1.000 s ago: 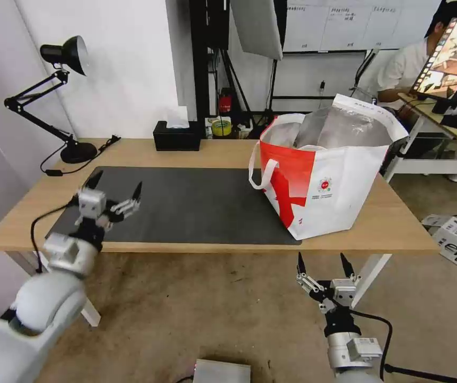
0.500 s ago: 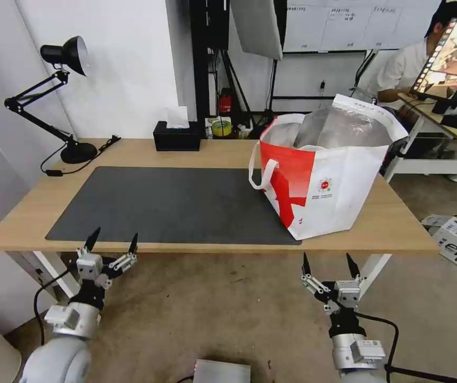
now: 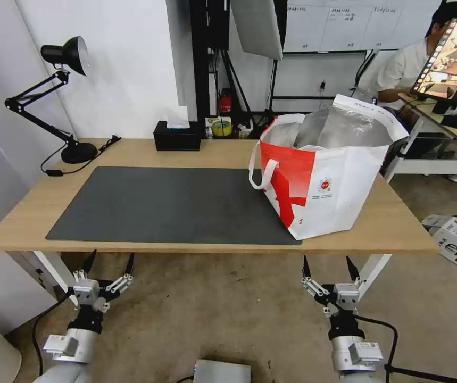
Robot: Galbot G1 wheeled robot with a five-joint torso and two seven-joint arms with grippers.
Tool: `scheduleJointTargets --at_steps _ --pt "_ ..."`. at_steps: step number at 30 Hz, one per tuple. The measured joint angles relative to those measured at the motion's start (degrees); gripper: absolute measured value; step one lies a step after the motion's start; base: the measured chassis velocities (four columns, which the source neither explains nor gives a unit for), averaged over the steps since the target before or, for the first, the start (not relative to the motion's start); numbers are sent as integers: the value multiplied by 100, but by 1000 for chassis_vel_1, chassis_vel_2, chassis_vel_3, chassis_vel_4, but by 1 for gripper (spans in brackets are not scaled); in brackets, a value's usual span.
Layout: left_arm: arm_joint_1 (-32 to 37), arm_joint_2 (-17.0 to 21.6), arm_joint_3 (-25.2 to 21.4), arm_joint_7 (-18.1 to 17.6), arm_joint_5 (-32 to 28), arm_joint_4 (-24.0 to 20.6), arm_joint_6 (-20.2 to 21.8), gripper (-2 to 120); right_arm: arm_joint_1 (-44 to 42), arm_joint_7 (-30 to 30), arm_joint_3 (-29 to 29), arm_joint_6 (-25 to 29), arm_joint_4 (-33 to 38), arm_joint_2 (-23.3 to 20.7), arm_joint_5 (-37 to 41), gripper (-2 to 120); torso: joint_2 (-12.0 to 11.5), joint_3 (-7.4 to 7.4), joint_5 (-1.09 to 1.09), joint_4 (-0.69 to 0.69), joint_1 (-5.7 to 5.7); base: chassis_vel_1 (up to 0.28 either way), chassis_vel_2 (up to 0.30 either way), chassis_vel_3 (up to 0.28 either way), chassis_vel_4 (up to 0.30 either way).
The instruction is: Pick up the trash from the table and place it into the takeout bag.
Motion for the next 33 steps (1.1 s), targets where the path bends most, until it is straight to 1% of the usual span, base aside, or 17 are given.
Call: scheduleJointTargets --at_steps 7,33 --pt "-30 -117 73 35 92 25 -19 100 -14 3 -23 12 -40 25 -18 100 0 0 0 0 0 0 0 0 0" --pt "-106 -193 103 25 194 14 -3 100 -4 2 -51 48 -151 101 -64 100 0 0 0 0 0 0 0 0 0"
